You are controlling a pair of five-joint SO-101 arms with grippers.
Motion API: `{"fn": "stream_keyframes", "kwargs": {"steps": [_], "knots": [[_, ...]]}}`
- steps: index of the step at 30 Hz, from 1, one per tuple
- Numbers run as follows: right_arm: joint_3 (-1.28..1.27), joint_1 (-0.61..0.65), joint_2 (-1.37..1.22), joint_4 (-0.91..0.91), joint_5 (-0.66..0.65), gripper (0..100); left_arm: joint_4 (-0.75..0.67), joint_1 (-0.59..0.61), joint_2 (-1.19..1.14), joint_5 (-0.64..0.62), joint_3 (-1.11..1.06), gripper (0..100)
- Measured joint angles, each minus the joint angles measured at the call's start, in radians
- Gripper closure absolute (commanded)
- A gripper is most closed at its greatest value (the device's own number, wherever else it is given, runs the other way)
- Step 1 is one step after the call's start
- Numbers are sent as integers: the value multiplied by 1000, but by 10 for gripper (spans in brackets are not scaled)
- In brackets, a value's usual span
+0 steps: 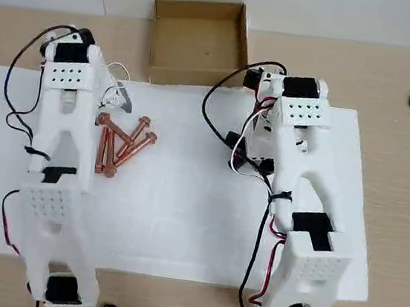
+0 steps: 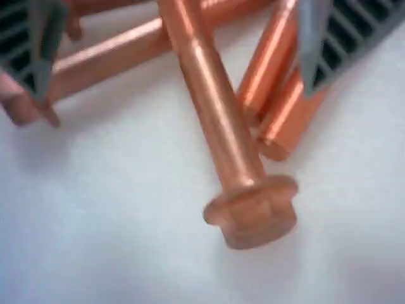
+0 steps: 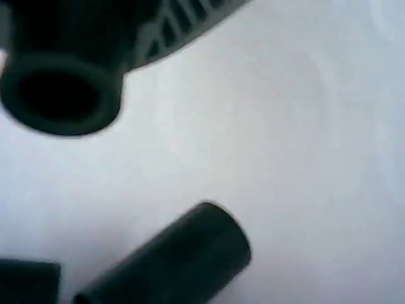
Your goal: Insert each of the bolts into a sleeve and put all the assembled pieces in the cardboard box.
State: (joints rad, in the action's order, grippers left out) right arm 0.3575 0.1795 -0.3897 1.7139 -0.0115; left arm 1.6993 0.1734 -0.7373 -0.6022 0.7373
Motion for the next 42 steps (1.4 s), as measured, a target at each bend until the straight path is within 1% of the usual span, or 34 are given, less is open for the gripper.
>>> {"fn": "stream_keyframes", "kwargs": {"steps": [6, 12, 19, 24, 26, 30, 33, 36, 42], "knots": [[0, -2, 0, 0, 0, 995, 21, -6, -38, -77, 31, 754], [0, 0, 0, 0, 0, 995, 21, -6, -92, -87, 31, 754], [0, 0, 0, 0, 0, 995, 14, -5, -144, -133, 48, 754], [0, 0, 0, 0, 0, 995, 14, -5, -147, -143, 48, 757], [0, 0, 0, 0, 0, 995, 14, -5, -147, -153, 48, 788], [0, 0, 0, 0, 0, 995, 14, -6, -147, -163, 49, 891], [0, 0, 0, 0, 0, 995, 12, -14, -147, -164, 57, 942], [0, 0, 0, 0, 0, 995, 12, -14, -147, -163, 60, 966], [0, 0, 0, 0, 0, 995, 12, -14, -147, -161, 60, 968]]}}
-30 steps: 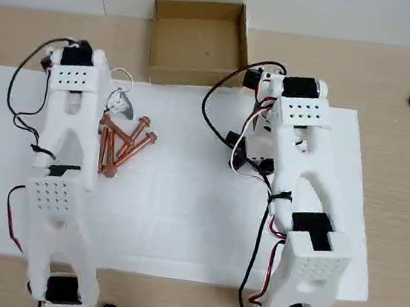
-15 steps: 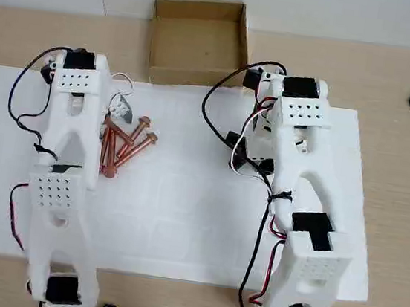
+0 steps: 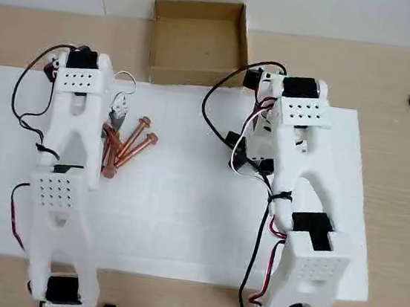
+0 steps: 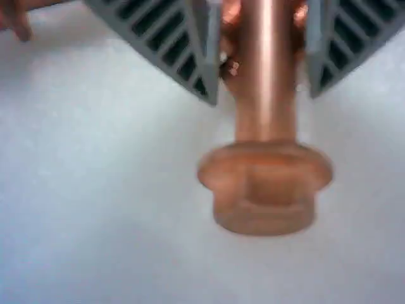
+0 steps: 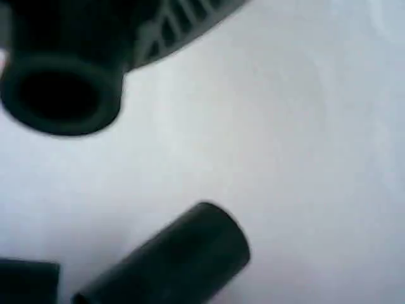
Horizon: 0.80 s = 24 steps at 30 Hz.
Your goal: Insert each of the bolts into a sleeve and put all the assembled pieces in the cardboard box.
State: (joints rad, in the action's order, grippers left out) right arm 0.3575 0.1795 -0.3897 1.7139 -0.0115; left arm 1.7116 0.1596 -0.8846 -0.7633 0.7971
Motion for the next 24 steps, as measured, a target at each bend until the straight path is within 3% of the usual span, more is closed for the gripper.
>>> {"fn": "stream_keyframes", "kwargs": {"steps": [24], "knots": [[0, 0, 0, 0, 0, 995, 6, -15, -8, 40, 41, 986]]}}
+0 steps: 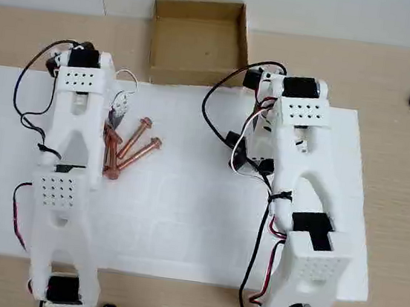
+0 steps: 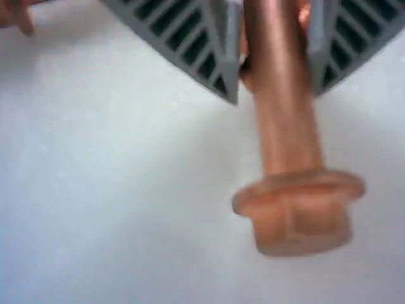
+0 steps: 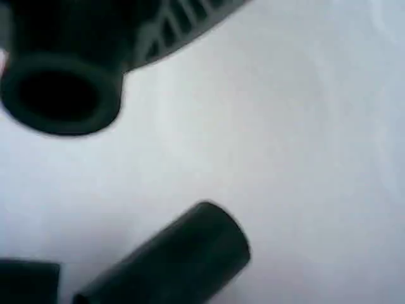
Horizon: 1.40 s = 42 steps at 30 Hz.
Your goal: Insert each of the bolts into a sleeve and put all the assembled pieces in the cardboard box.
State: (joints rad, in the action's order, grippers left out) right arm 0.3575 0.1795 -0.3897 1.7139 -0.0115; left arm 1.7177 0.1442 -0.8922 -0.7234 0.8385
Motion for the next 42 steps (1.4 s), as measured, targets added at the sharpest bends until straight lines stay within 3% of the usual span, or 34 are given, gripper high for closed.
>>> {"fn": "stream_keyframes", "kwargs": {"steps": [7, 35, 42], "knots": [[0, 0, 0, 0, 0, 995, 3, -5, 0, 3, 0, 847], [0, 0, 0, 0, 0, 995, -38, 52, -3, -20, 0, 850], [0, -2, 0, 0, 0, 995, -78, 44, -71, -21, 40, 971]]}}
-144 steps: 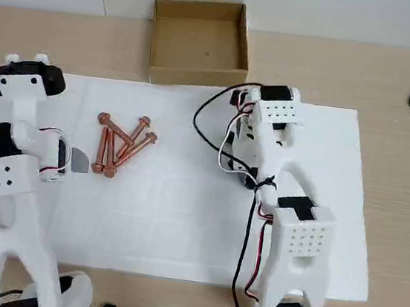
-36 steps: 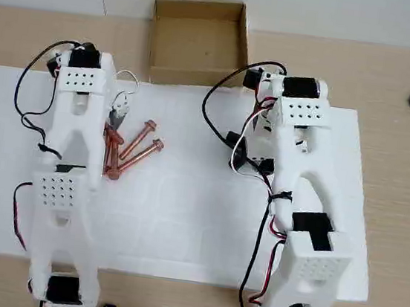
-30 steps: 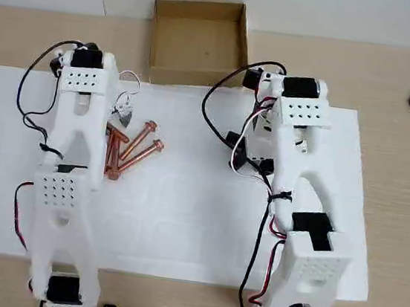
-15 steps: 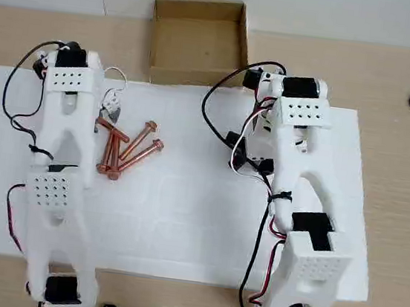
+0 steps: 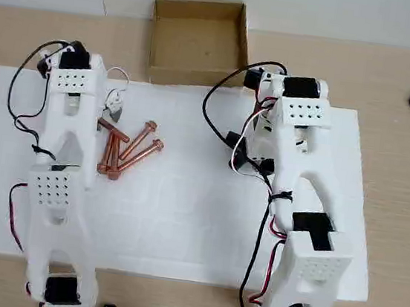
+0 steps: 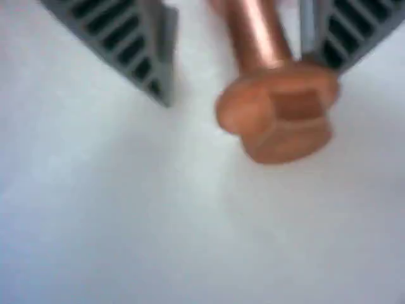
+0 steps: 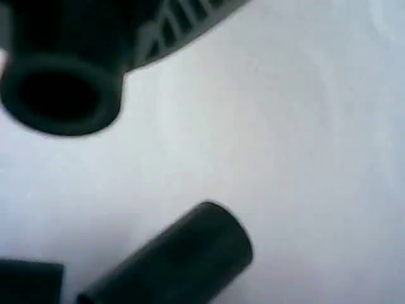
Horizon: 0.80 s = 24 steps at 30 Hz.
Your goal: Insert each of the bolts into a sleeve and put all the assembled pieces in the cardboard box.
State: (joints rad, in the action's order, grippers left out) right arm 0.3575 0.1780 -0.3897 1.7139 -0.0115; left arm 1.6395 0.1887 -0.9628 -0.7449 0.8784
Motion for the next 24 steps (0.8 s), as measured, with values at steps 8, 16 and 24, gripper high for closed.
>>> {"fn": "stream_keyframes", "kwargs": {"steps": [8, 16, 24], "knots": [[0, 0, 0, 0, 0, 995, -9, -3, -20, -2, 43, 995], [0, -2, 0, 0, 0, 995, 87, 6, -37, 23, 212, 994], [0, -2, 0, 0, 0, 995, 95, -38, -31, 87, 236, 994]]}}
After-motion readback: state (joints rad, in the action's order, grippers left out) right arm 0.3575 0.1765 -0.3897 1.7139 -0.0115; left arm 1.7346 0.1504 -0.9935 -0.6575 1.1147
